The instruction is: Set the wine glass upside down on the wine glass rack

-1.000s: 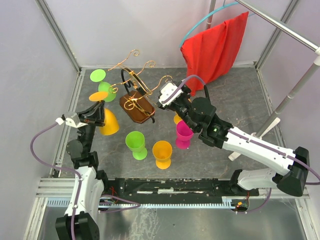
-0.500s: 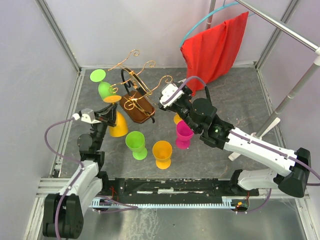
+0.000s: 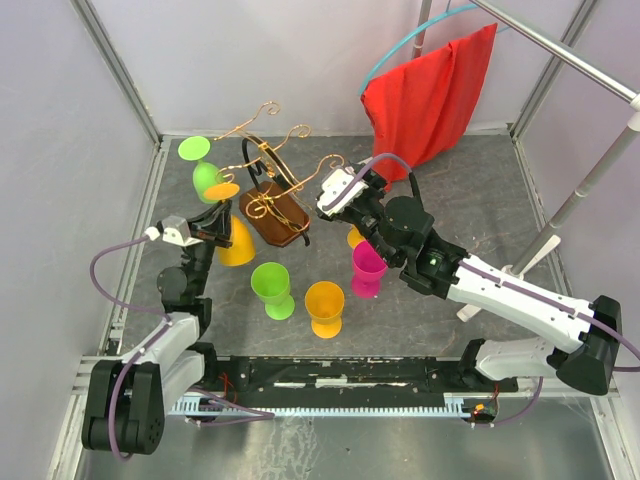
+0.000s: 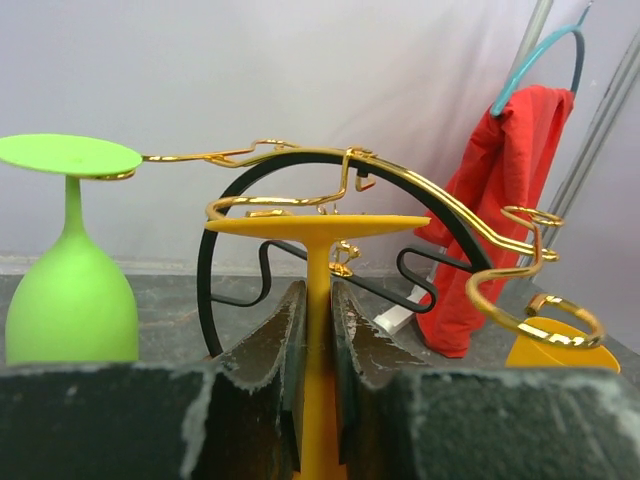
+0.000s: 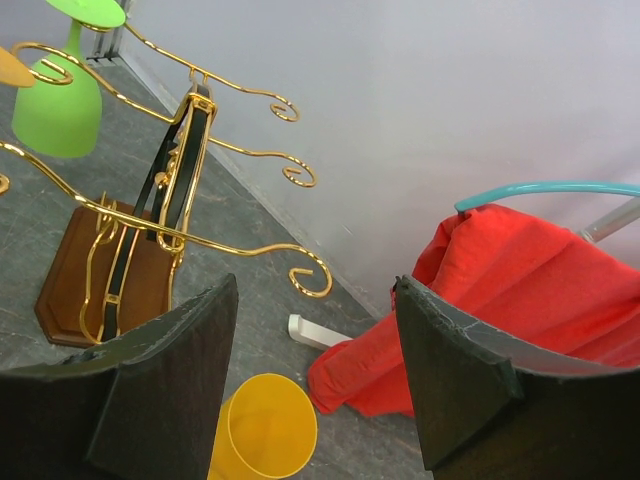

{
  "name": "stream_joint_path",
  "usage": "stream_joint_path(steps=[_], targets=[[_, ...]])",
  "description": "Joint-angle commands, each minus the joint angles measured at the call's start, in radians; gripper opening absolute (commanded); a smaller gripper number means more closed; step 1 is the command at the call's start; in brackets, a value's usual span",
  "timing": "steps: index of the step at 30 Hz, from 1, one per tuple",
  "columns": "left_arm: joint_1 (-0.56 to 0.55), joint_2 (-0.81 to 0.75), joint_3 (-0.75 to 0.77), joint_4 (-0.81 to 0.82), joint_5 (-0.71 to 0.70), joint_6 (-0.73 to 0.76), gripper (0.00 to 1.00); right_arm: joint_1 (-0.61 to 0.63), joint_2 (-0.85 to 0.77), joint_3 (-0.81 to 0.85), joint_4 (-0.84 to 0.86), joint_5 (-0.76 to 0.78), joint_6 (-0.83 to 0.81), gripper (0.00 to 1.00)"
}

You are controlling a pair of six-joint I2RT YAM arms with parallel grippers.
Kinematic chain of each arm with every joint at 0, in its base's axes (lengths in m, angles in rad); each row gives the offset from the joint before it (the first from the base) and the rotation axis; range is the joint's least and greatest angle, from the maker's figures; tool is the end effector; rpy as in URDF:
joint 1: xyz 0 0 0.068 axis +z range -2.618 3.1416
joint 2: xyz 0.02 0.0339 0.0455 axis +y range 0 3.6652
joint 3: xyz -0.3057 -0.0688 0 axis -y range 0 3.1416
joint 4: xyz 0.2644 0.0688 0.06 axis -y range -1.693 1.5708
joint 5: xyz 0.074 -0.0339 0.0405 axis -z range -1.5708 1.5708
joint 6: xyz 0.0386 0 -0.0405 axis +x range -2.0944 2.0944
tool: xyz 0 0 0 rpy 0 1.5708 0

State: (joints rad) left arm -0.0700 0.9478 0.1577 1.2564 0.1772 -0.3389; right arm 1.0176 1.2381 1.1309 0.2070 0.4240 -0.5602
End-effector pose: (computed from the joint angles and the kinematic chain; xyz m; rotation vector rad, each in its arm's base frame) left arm 0.1695 -0.0187 0.2665 0.0098 1.1238 -0.4632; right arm 0.1701 0.2453 0.4447 -0.7804 1.2577 0.0589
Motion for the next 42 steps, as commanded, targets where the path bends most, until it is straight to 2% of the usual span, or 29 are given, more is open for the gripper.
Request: stream_joint_path(steps=[1, 5, 10, 15, 22, 28, 36, 42], targets=[[-0.005, 0.007, 0.056, 0.113, 0.051, 0.031, 0.03, 0.003, -0.009, 0.009, 0.024, 0.023, -0.030, 0.72], [-0.009, -0.018, 0.086, 0.029, 0.146, 0.003, 0.03, 0.002, -0.005, 0.005, 0.024, 0.037, -0.043, 0.72], [-0.023, -0.019, 0.066, 0.047, 0.093, 0.033, 0.03, 0.000, 0.006, 0.003, 0.034, 0.039, -0.053, 0.72], [-0.026, 0.084, 0.089, 0.128, 0.082, 0.039, 0.03, -0.005, 0.022, 0.007, 0.037, 0.033, -0.056, 0.73], [-0.046, 0.277, 0.123, 0.328, 0.032, 0.021, 0.03, -0.012, 0.024, 0.017, 0.022, 0.030, -0.072, 0.73], [-0.067, 0.339, 0.164, 0.349, -0.021, 0.072, 0.03, -0.025, 0.018, 0.016, -0.002, 0.033, -0.086, 0.73], [-0.069, 0.466, 0.164, 0.462, -0.070, 0.070, 0.03, -0.050, 0.023, 0.023, -0.023, 0.026, -0.090, 0.73], [-0.070, 0.531, 0.183, 0.473, -0.092, 0.075, 0.03, -0.062, 0.026, 0.033, -0.044, 0.024, -0.092, 0.73]])
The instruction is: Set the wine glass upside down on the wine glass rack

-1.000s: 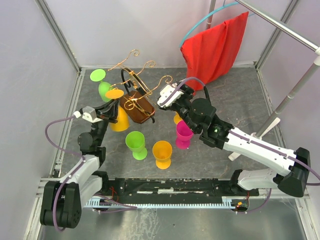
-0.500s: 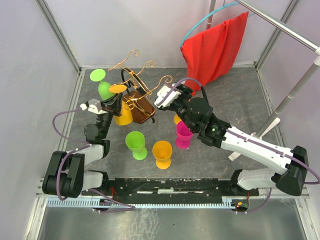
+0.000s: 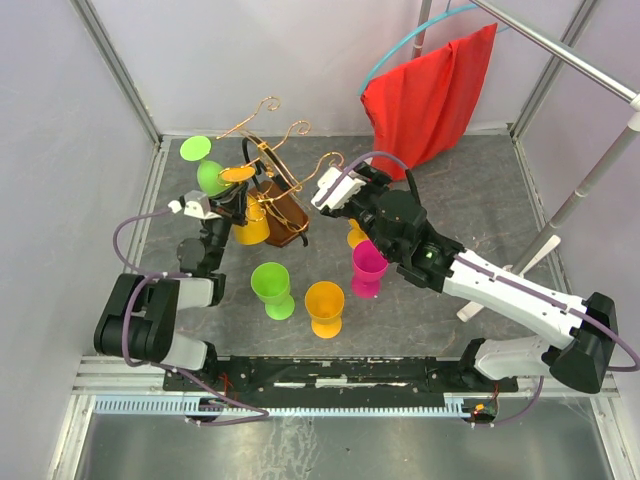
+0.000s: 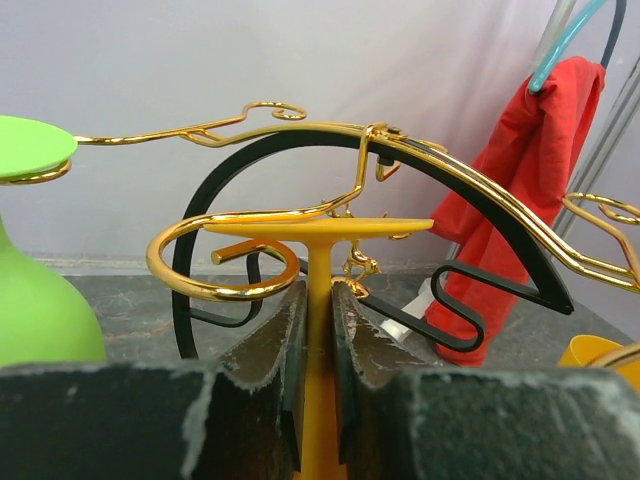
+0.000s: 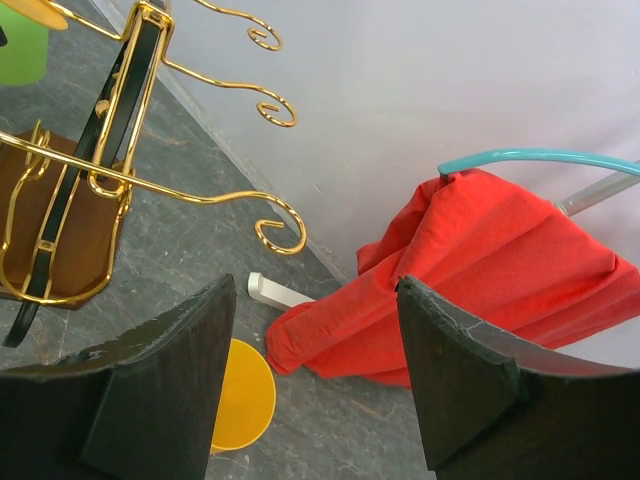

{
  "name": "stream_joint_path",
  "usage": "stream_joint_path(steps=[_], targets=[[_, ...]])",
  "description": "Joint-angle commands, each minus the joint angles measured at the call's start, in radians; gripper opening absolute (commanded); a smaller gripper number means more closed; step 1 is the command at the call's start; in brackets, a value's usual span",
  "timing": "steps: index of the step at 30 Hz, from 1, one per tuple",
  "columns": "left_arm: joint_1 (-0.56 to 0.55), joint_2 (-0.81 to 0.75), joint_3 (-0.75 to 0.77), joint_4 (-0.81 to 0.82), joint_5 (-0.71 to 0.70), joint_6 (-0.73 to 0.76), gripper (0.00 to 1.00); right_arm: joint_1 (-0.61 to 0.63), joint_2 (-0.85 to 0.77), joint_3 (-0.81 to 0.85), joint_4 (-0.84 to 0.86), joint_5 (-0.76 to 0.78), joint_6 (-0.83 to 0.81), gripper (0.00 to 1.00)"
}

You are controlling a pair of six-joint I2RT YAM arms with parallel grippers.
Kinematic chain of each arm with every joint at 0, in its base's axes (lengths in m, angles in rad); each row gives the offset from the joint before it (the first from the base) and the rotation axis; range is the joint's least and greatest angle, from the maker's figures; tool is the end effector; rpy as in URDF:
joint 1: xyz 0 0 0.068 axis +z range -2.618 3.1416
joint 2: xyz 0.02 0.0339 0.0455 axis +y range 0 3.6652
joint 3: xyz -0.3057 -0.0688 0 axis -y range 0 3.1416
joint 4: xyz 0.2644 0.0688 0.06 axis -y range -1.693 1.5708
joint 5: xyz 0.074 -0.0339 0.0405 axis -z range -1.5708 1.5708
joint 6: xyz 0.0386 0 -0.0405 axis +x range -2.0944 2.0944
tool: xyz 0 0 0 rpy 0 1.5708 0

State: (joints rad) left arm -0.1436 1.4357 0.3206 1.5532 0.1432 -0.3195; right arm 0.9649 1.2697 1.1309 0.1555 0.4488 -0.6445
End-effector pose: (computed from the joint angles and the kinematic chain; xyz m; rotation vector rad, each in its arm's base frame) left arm 0.2473 -0.0413 0.2530 0.0281 1.1505 -0.4926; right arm 0.1893 0.2438 0.4301 -0.8487 1.3048 -0.0957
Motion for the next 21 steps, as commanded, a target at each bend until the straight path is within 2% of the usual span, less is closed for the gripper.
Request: stream_joint_path(steps=[1, 13, 21], targets=[[0.004, 0.051, 0.024, 0.176, -0.062, 0.061, 0.03, -0.012, -0.004, 0.033, 0.006, -0.002, -0.007, 0.73], [0.004, 0.080, 0.024, 0.177, -0.199, 0.172, 0.03, -0.030, 0.005, 0.033, -0.002, -0.006, -0.015, 0.76], [0.005, 0.063, 0.022, 0.177, -0.138, 0.150, 0.03, -0.038, 0.010, 0.031, 0.000, -0.010, -0.012, 0.76]])
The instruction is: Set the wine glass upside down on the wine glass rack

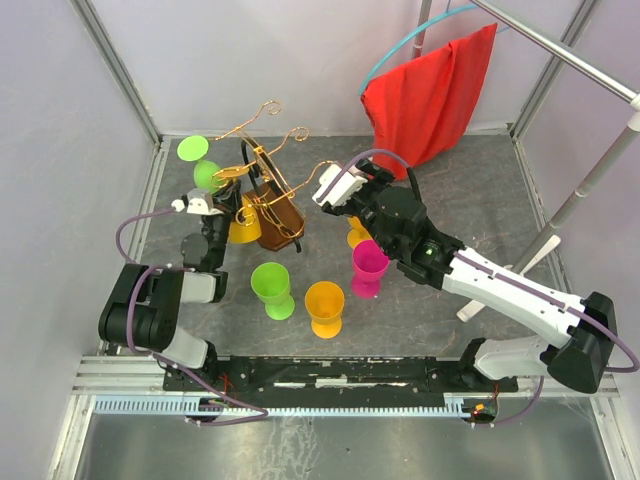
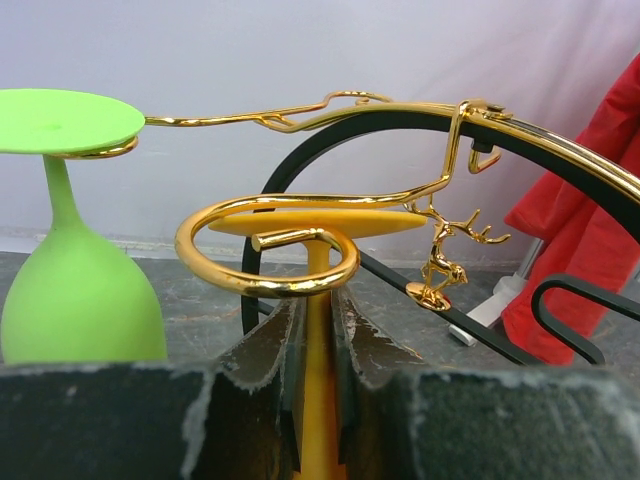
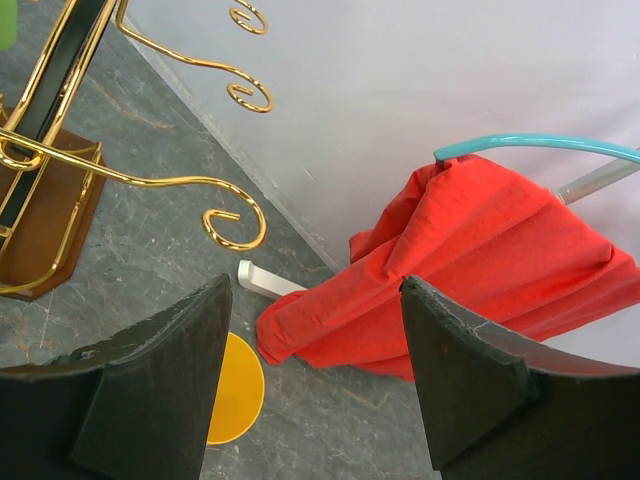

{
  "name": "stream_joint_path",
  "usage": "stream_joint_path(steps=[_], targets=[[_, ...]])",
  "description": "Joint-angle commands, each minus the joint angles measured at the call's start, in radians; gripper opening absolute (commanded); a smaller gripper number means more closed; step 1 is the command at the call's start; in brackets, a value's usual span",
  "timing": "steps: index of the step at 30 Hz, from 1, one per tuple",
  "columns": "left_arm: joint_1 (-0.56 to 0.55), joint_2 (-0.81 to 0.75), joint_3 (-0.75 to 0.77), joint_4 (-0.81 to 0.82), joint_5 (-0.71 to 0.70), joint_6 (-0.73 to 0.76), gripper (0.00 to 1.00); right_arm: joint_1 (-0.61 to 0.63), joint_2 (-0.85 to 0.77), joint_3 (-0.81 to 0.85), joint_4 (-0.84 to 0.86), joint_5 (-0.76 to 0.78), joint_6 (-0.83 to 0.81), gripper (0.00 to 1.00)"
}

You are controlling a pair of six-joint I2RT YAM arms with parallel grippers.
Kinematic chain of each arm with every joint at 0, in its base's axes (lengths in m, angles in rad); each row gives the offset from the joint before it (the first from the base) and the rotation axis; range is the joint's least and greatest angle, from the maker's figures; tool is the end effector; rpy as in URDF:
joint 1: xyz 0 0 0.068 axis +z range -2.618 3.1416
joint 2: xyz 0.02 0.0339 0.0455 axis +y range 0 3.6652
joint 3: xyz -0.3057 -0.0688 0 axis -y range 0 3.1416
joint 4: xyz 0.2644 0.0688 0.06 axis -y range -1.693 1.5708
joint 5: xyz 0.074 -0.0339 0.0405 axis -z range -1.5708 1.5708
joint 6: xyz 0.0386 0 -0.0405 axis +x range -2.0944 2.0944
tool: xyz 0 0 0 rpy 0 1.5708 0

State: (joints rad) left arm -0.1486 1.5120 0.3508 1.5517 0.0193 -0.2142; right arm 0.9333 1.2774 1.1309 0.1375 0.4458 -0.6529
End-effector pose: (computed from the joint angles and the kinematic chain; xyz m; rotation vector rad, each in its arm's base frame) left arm 0.2634 -0.0402 0.2429 -0.0218 1.1865 -0.3309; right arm 0.1983 0.2398 0.4259 -0.8557 1.3288 -0.1325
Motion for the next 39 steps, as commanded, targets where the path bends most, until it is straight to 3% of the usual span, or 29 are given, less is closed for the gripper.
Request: stream_joint_path(steps=[1, 15, 27, 39], targets=[[0.010, -0.020, -0.015, 0.178, -0.015, 0.043, 0.03, -0.007, 0.001, 0.029, 0.017, -0.007, -0.004, 0.76], [0.008, -0.104, -0.058, 0.176, 0.065, -0.017, 0.03, -0.012, -0.004, 0.006, 0.028, -0.012, 0.022, 0.77], [-0.004, -0.047, 0.008, 0.177, 0.154, -0.059, 0.03, -0.011, -0.006, -0.004, 0.023, -0.006, 0.028, 0.76], [-0.013, -0.142, -0.025, 0.174, 0.178, -0.048, 0.03, -0.011, -0.001, -0.013, 0.031, -0.007, 0.034, 0.76]])
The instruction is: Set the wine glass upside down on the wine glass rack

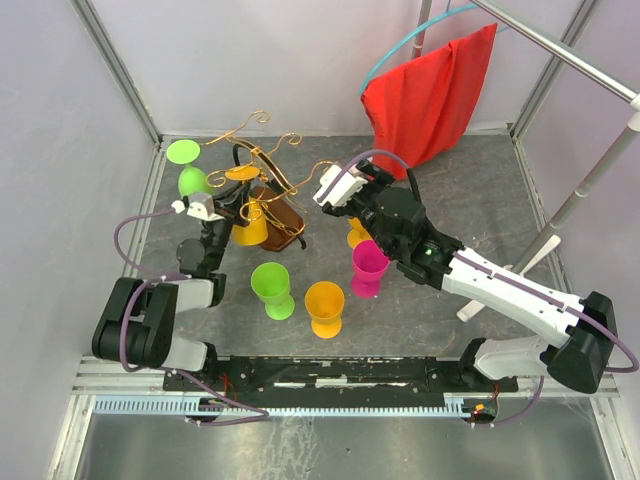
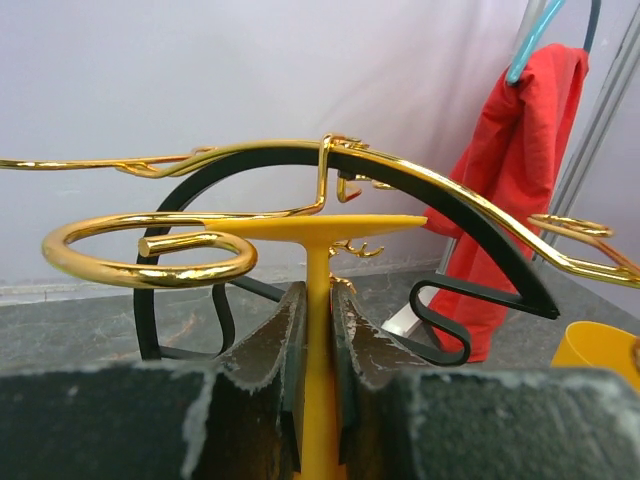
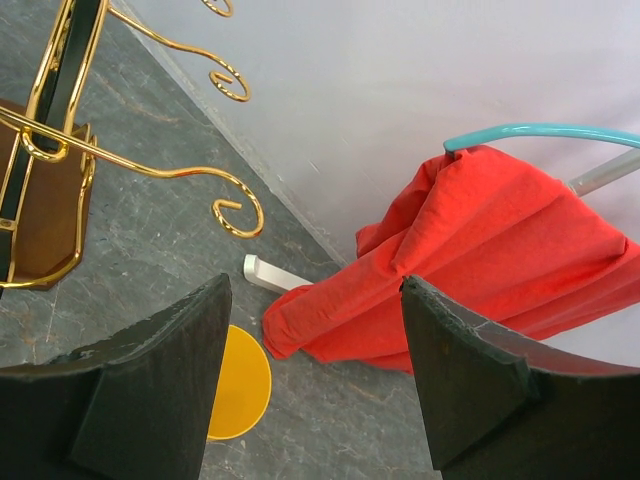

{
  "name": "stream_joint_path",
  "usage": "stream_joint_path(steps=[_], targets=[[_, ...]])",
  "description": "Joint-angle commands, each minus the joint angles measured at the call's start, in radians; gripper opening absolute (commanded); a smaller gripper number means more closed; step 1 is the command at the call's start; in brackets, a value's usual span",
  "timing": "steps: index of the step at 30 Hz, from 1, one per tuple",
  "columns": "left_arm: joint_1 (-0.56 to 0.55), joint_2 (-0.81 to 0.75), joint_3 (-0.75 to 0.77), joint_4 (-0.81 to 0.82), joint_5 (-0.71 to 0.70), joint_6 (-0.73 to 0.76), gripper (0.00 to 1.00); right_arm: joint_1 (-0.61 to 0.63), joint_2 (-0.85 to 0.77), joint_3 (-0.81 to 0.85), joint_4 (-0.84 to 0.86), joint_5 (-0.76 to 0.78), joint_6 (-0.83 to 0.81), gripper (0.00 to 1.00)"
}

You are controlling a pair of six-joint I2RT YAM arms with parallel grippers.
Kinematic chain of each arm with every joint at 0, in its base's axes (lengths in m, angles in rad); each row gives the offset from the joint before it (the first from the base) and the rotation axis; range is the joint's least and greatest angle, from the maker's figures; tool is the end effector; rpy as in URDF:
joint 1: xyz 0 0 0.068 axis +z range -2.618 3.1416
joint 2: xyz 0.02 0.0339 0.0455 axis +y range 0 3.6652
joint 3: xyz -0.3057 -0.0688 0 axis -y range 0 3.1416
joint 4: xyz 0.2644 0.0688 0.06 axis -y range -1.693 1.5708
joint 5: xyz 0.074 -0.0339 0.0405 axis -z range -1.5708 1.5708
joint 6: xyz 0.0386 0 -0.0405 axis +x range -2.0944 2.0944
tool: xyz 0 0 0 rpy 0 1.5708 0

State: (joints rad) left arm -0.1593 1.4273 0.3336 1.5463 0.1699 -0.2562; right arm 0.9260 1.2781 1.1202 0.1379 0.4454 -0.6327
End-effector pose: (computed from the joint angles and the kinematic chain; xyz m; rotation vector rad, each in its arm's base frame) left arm 0.2475 -0.0464 0.2577 0.0986 1.1326 -0.4652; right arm 0.2003 0.2387 0.4217 -0.8460 1.3466 -0.1254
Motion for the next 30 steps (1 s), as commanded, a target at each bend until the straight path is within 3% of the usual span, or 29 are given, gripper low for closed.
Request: stream_joint_path(steps=[1, 19, 30], targets=[[-0.002, -0.063, -0.018, 0.179, 0.029, -0.009, 0.03, -0.004, -0.001, -0.002, 0.033, -0.007, 0.014, 0.77], [-0.006, -0.155, -0.071, 0.149, 0.058, 0.002, 0.03, -0.005, -0.002, -0.010, 0.040, -0.011, 0.018, 0.76], [-0.006, -0.121, -0.094, 0.167, -0.072, 0.052, 0.03, -0.004, -0.007, -0.004, 0.042, -0.016, 0.007, 0.77]])
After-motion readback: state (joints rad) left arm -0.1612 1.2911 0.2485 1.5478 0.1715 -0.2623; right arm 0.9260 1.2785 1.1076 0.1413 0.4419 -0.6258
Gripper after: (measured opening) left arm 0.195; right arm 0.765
